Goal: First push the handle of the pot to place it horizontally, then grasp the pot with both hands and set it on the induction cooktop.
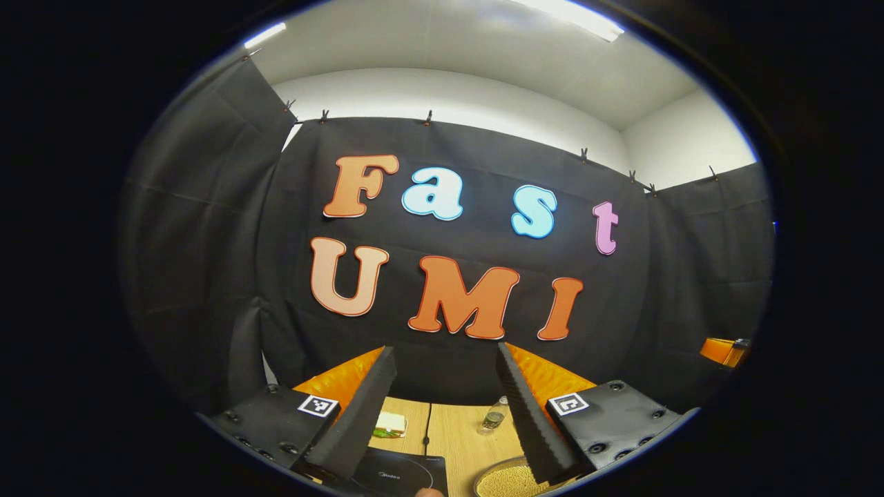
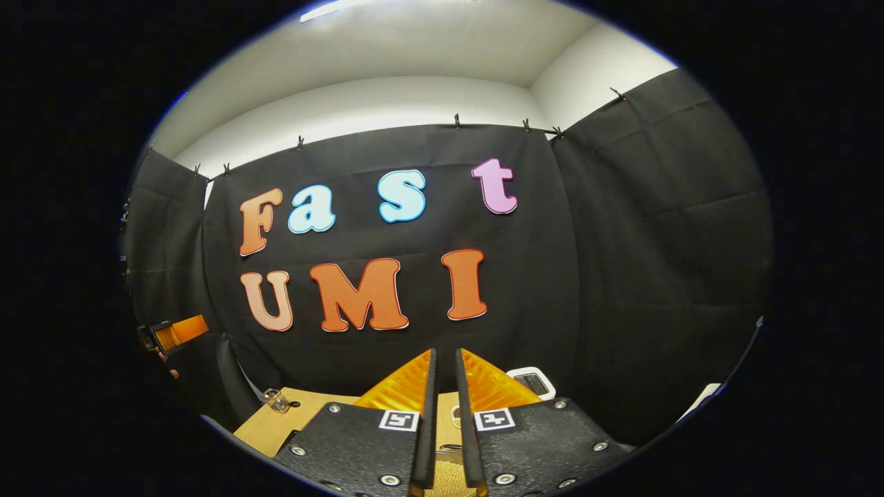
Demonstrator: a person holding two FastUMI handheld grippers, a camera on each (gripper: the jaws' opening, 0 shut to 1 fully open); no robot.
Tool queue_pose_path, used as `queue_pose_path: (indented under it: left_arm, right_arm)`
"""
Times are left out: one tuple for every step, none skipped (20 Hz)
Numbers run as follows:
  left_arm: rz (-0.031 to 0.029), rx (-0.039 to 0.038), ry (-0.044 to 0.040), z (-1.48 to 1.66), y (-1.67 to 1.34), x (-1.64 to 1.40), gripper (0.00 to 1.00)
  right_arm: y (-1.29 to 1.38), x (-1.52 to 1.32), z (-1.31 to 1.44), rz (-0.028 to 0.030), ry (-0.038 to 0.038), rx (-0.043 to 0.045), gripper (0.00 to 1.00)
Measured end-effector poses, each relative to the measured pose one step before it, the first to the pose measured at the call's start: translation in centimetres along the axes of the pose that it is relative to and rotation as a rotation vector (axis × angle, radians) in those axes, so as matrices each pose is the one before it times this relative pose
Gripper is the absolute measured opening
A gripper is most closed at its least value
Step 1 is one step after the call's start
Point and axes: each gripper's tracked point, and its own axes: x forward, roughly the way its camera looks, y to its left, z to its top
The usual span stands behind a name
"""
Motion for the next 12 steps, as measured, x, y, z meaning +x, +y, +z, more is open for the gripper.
queue_pose_path:
  left_arm:
    - [-0.00080,0.00038,0.00077,0.111,-0.036,-0.051,0.95]
    - [0.00027,0.00379,0.00000,0.073,0.006,-0.031,0.95]
    - [0.00164,0.00546,-0.00082,-0.051,-0.002,-0.022,0.95]
    - [0.00004,0.00420,-0.00019,0.012,-0.034,0.012,0.95]
    - [-0.00133,0.00257,0.00062,-0.034,-0.032,-0.055,0.95]
    - [-0.00205,0.00010,0.00019,0.030,-0.004,-0.017,0.95]
    - [-0.00249,-0.00237,0.00064,0.028,-0.052,-0.043,0.95]
    - [-0.00389,-0.00468,0.00196,0.026,-0.046,0.006,0.95]
    - [-0.00443,-0.00453,0.00390,-0.132,0.006,-0.037,0.95]
    - [-0.00304,-0.00329,0.00242,0.001,0.018,0.007,0.95]
    - [0.00016,-0.00150,0.00095,-0.065,0.028,-0.012,0.94]
    - [0.00006,-0.00111,-0.00091,-0.033,0.013,0.063,0.95]
  right_arm:
    - [-0.043,0.073,-0.439,0.00107,0.00961,-0.00064,0.10]
    - [-0.055,-0.005,-0.420,-0.00158,0.00855,0.00086,0.07]
    - [-0.024,0.143,-0.481,0.00147,0.00956,0.00236,0.02]
    - [0.067,0.046,-0.529,0.00187,0.01215,0.00257,0.00]
    - [0.055,0.140,-0.799,-0.00071,0.01774,0.00056,0.00]
    - [0.107,0.032,-0.815,-0.00253,0.01861,-0.00149,0.00]
    - [0.233,0.024,-0.714,0.00623,0.01155,-0.00336,0.00]
    - [0.420,0.056,-0.642,0.00959,0.01191,-0.00401,0.00]
    - [0.334,-0.027,-0.671,0.00859,0.01044,-0.00377,0.00]
    - [0.186,-0.078,-0.627,0.00516,0.00816,-0.00508,0.00]
    - [0.227,0.135,-0.689,0.00258,0.01098,-0.00673,0.00]
    - [0.126,-0.030,-0.737,0.00506,0.01335,-0.00877,0.00]
